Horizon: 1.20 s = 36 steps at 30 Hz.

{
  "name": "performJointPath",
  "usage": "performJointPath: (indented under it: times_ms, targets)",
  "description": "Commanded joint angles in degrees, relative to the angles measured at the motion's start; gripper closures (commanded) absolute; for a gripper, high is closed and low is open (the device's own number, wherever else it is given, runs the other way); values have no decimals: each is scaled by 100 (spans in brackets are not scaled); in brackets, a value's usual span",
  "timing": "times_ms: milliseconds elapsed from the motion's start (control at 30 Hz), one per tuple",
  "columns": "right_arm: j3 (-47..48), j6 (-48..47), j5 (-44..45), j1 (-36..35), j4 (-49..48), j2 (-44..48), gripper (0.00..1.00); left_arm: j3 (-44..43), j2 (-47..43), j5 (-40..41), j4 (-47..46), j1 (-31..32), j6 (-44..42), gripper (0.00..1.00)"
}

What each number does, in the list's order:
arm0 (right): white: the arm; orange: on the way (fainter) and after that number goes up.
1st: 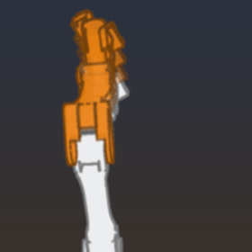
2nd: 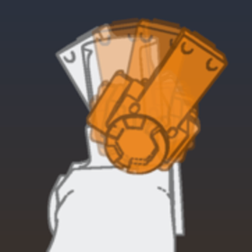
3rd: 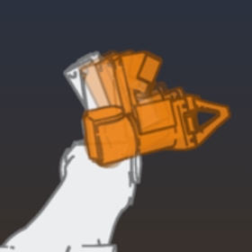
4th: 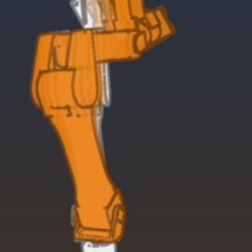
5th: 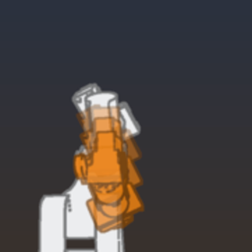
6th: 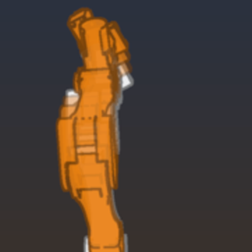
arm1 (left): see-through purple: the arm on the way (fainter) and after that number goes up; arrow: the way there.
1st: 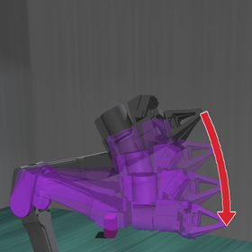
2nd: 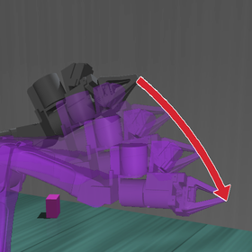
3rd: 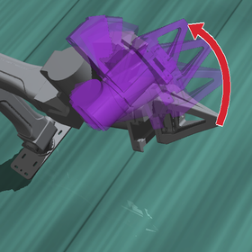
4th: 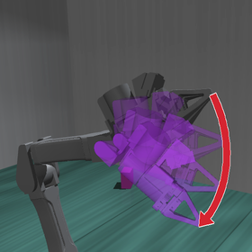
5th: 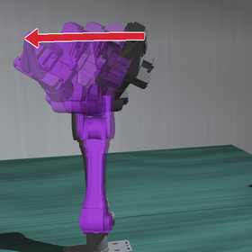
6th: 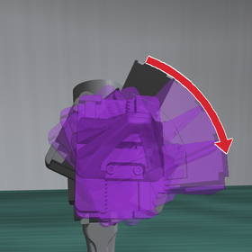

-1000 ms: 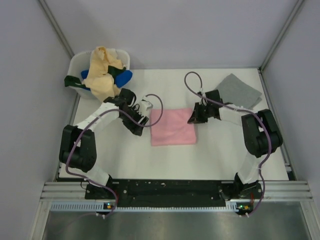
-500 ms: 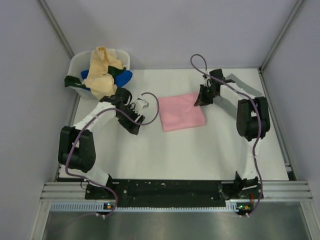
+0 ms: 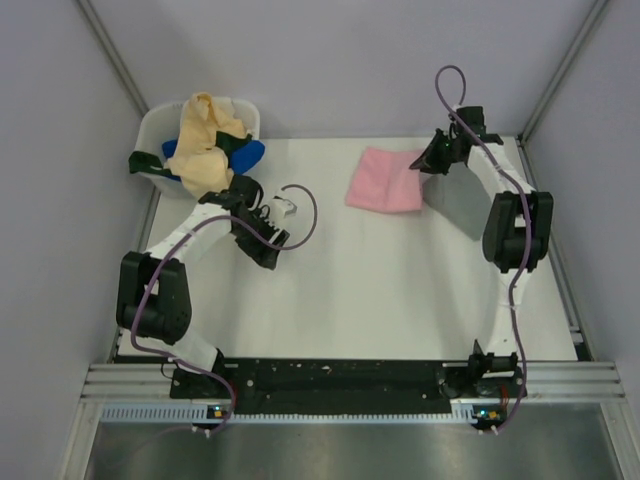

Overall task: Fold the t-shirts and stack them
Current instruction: Put the neatly folded tshirt into the corner of the board with the right arm

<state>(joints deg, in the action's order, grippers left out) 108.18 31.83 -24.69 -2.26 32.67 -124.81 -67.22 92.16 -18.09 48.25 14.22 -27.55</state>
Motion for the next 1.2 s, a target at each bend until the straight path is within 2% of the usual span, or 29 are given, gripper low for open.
performJointPath:
  times_ms: [0,33,267,467,767,967,1167]
  targets:
    - [405,507,-54,200,-50,-104,100,-54,-23,-28,-35,-59,-66,29]
    - [432,517,-19,383,-58,-96,100,-54,-23,-28,-35,-68,-66,29]
    - [879,60,183,560,12,-61,100,-72,13,7,-17,-112,-101,29]
    - [1038,24,254,762,91,80,100,-72,39,33,-8,-147,-101,29]
    - [802,-203,201,1157,179,571,100,-116,83,25,-9,-165,-75,28]
    - [643,-774,421,1377,494,879,100,-89,144,42,-9,-174,-84,28]
    - [99,-1083,369,1632,627,1231,100,-81,171,51,-17,-174,-84,27]
